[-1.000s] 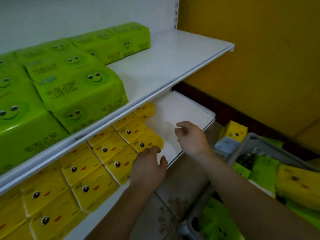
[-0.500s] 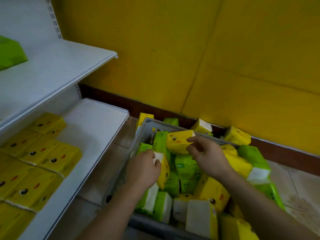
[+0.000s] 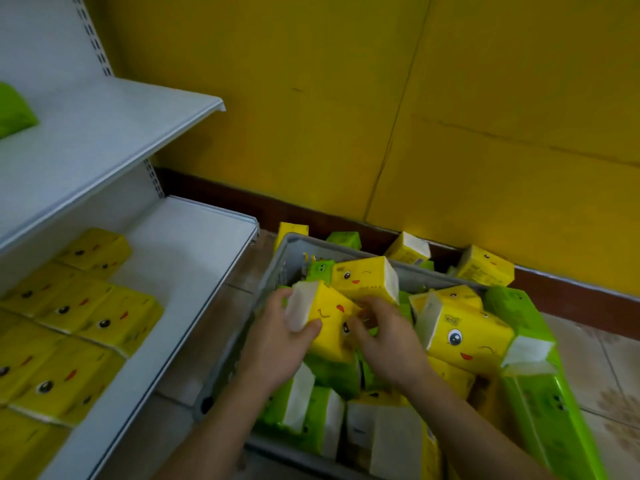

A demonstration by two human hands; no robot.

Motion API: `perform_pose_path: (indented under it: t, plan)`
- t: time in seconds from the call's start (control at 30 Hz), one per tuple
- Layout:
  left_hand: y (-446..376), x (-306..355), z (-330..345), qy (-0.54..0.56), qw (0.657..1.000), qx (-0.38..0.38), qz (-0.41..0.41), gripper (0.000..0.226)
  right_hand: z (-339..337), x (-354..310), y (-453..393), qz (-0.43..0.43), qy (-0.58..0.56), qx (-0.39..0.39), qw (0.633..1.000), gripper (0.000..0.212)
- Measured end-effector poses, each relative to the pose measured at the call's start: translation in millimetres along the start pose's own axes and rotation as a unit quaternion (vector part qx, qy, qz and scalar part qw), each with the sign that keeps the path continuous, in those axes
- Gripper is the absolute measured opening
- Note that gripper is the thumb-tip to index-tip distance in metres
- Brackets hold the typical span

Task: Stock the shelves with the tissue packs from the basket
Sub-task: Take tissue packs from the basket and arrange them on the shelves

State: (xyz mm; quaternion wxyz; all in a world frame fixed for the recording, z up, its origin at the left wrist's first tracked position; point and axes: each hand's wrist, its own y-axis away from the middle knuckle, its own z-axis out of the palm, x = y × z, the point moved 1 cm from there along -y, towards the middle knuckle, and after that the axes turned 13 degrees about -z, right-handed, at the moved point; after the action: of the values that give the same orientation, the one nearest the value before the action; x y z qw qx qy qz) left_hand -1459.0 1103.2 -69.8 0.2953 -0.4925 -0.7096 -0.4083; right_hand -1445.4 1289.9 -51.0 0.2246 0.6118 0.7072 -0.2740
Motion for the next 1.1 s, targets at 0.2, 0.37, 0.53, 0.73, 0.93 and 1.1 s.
perform_pose_path:
  t: [0.2,0.37,0.53,0.73,0.93,1.1]
  plan:
    - [-6.3,-8.3,-44.8,0.318,0.940,0.017,-0.120,0.047,22.3,-54.3,-34.9,0.099,-0.287,-0.020,0.953,0.036]
    - [-17.6,-25.6,-85.4,0.372,0.909,0.063,-0.180,0.018,61.8,-99.8,-83.9,0.036,-0.339,-0.032,0.939,0.022]
    - [-43.1,-83.9,-144.1,0.086,0.965,0.157,-0.193,0.045,125.3,-137.4,-156.8,-0.032,-0.269,-0.050,0.961,0.027]
    - [-69.6,-167.1,-179.7,-0.366,0.891,0.119,-0.242,0.072,221.3,-168.5,-229.7,-0.073,-0.207,-0.126,0.967,0.040]
    - [-95.6,-190.9,-187.0,-0.471,0.840,0.065,-0.260,0.069,306.2,-173.4,-280.1,-0.050,-0.192,-0.152,0.968,0.029]
    - [-111.5,-199.5,-185.9,-0.504,0.821,0.093,-0.251,0.064,363.8,-178.1,-301.0,-0.049,-0.144,-0.192,0.970,0.026]
